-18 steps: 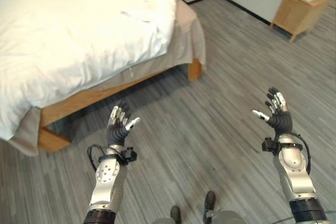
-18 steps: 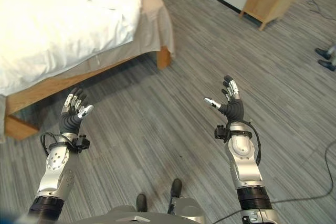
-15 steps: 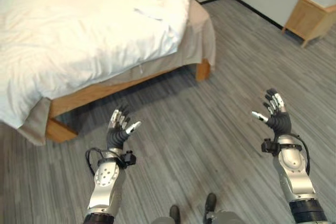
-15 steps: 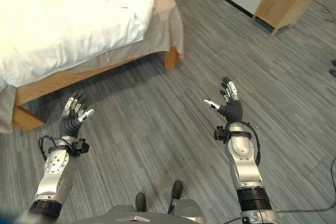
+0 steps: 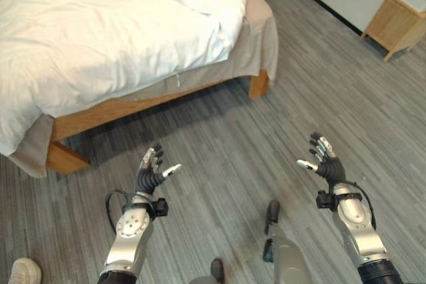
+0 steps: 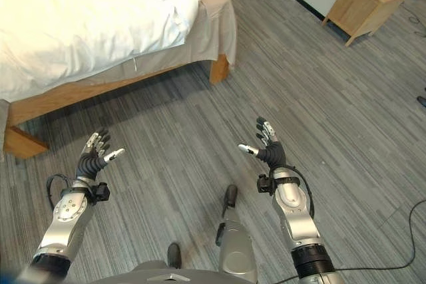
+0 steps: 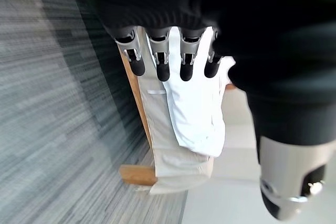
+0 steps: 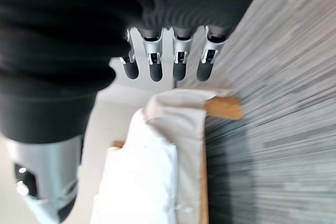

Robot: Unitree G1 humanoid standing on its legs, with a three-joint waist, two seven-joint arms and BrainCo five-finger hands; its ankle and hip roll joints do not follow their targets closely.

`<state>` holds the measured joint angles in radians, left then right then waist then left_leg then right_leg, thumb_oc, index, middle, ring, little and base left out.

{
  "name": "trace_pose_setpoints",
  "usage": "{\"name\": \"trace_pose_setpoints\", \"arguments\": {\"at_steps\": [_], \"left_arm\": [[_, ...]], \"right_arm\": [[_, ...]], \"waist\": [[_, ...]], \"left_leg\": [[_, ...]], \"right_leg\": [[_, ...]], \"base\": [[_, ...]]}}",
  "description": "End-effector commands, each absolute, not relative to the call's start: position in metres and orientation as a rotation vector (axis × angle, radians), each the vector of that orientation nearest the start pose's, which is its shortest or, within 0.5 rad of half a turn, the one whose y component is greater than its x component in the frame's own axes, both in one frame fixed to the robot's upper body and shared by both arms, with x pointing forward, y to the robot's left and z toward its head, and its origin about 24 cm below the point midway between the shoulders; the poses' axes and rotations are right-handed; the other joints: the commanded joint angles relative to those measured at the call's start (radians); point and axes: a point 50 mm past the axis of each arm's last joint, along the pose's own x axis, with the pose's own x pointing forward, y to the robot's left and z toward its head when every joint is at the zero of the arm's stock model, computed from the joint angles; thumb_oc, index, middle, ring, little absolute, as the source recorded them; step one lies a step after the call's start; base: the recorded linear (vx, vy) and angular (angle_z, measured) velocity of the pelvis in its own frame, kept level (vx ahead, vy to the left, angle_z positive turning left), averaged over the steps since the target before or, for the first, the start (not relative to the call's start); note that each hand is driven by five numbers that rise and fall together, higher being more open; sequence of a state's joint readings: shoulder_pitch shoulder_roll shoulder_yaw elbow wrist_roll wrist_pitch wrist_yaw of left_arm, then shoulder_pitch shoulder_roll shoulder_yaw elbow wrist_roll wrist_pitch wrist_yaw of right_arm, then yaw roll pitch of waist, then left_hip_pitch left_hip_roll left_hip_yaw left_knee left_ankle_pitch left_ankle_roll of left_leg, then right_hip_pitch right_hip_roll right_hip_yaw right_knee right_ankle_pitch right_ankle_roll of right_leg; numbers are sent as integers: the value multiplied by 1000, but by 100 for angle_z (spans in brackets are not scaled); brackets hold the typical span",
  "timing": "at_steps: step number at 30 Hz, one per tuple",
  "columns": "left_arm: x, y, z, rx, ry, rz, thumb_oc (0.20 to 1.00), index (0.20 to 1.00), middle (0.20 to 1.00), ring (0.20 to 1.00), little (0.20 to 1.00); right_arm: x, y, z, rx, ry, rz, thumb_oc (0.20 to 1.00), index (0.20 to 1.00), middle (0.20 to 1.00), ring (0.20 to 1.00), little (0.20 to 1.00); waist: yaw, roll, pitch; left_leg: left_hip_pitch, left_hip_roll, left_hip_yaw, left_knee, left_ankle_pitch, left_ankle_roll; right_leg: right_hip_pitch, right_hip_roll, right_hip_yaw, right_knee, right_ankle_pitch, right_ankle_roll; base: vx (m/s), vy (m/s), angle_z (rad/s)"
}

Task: Making the bed.

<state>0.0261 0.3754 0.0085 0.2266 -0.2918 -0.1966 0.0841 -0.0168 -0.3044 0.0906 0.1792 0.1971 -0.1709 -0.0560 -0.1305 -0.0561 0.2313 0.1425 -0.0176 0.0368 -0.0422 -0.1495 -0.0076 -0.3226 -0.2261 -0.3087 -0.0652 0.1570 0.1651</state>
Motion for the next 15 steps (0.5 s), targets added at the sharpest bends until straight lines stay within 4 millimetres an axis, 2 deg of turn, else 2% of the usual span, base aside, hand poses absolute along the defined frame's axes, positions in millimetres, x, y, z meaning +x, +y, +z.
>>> {"name": "trace_pose_setpoints", "arguments": {"at_steps": [1, 2, 3, 4, 5, 6, 7, 8, 9, 10, 11, 12, 13, 14, 15], "left_arm": [[249, 246, 59, 199, -133, 116, 1000, 1000, 1000, 1000, 1000], [247, 246, 56, 205, -119, 114, 1000, 1000, 1000, 1000, 1000], [244, 245, 52, 194, -103, 112, 1000, 1000, 1000, 1000, 1000], [239, 246, 47, 183, -80, 114, 1000, 1000, 1000, 1000, 1000], [239, 247, 48, 184, -80, 114, 1000, 1000, 1000, 1000, 1000], [239, 247, 49, 180, -85, 115, 1000, 1000, 1000, 1000, 1000], [241, 246, 53, 181, -105, 116, 1000, 1000, 1000, 1000, 1000], [241, 246, 53, 181, -105, 116, 1000, 1000, 1000, 1000, 1000], [244, 244, 55, 154, -122, 139, 1000, 1000, 1000, 1000, 1000], [244, 244, 55, 155, -124, 139, 1000, 1000, 1000, 1000, 1000], [244, 243, 57, 134, -140, 153, 1000, 1000, 1000, 1000, 1000], [239, 247, 56, 147, -139, 172, 1000, 1000, 1000, 1000, 1000], [239, 247, 57, 143, -148, 174, 1000, 1000, 1000, 1000, 1000], [238, 248, 59, 140, -155, 170, 1000, 1000, 1000, 1000, 1000], [237, 247, 60, 131, -160, 169, 1000, 1000, 1000, 1000, 1000]], "right_arm": [[264, -190, 44, -120, -77, 50, 1000, 1000, 1000, 1000, 1000], [262, -192, 39, -125, -56, 51, 1000, 1000, 1000, 1000, 1000], [260, -192, 35, -129, -36, 67, 1000, 1000, 1000, 1000, 1000], [261, -190, 34, -139, -23, 93, 1000, 1000, 1000, 1000, 1000], [261, -190, 34, -139, -23, 93, 1000, 1000, 1000, 1000, 1000], [263, -189, 37, -144, -33, 98, 1000, 1000, 1000, 1000, 1000], [265, -193, 40, -153, -43, 85, 1000, 1000, 1000, 1000, 1000], [265, -193, 40, -153, -43, 86, 1000, 1000, 1000, 1000, 1000], [271, -193, 47, -173, -66, 86, 1000, 1000, 1000, 1000, 1000], [271, -193, 48, -172, -68, 86, 1000, 1000, 1000, 1000, 1000], [276, -193, 53, -186, -79, 85, 1000, 1000, 1000, 1000, 1000], [276, -189, 51, -193, -77, 97, 1000, 1000, 1000, 1000, 1000], [277, -189, 52, -200, -78, 98, 1000, 1000, 1000, 1000, 1000], [277, -189, 51, -212, -74, 100, 1000, 1000, 1000, 1000, 1000], [276, -196, 51, -250, -74, 73, 1000, 1000, 1000, 1000, 1000]], "waist": [[-28, 19, -14], [-38, 35, -23], [-39, 62, -28], [-33, 72, -19], [-38, 69, -22], [-29, 60, -10], [-17, 37, 9], [-19, 36, 8], [18, 10, 38], [18, 4, 36], [57, 4, 47], [105, 14, 41], [119, 22, 34], [133, 37, 27], [143, 47, 16]], "left_leg": [[186, 137, 97, -45, -28, -145], [194, 159, 93, -9, 12, -160], [178, 201, 104, 87, 51, -181], [59, 268, 100, 378, 226, -213], [51, 264, 94, 380, 230, -213], [-9, 265, 80, 529, 304, -219], [-68, 248, 71, 670, 338, -214], [-70, 246, 69, 670, 339, -214], [-184, 225, 106, 800, 259, -190], [-190, 219, 109, 800, 262, -186], [-320, 196, 177, 758, 206, -178], [-382, 156, 211, 554, 191, -140], [-403, 158, 239, 438, 215, -132], [-410, 182, 295, 304, 247, -132], [-412, 246, 436, 179, 333, -142]], "right_leg": [[42, 16, 12, 5, 92, 23], [54, 34, 23, 5, 88, 16], [87, 63, 20, 2, 71, 0], [164, 95, 3, -10, 28, -56], [161, 90, -1, -11, 31, -58], [201, 104, 2, -20, 8, -89], [237, 104, 5, -22, -10, -113], [236, 102, 3, -22, -9, -113], [288, 102, 30, -22, -51, -121], [282, 95, 32, -22, -47, -119], [337, 104, 79, -22, -83, -101], [368, 119, 138, -22, -117, -83], [386, 124, 151, -22, -129, -75], [421, 132, 155, -22, -159, -63], [500, 133, 138, -22, -197, -55]], "base": [[568, -215, 23], [444, -184, 19], [540, -341, 19], [382, -294, 1], [365, -343, -10], [264, -276, -28], [274, -269, -51], [396, -267, -78], [240, -114, -90], [532, -84, -122], [581, 169, -118], [743, 212, -151], [663, 249, -168], [755, 197, -197], [764, 203, -152]]}}
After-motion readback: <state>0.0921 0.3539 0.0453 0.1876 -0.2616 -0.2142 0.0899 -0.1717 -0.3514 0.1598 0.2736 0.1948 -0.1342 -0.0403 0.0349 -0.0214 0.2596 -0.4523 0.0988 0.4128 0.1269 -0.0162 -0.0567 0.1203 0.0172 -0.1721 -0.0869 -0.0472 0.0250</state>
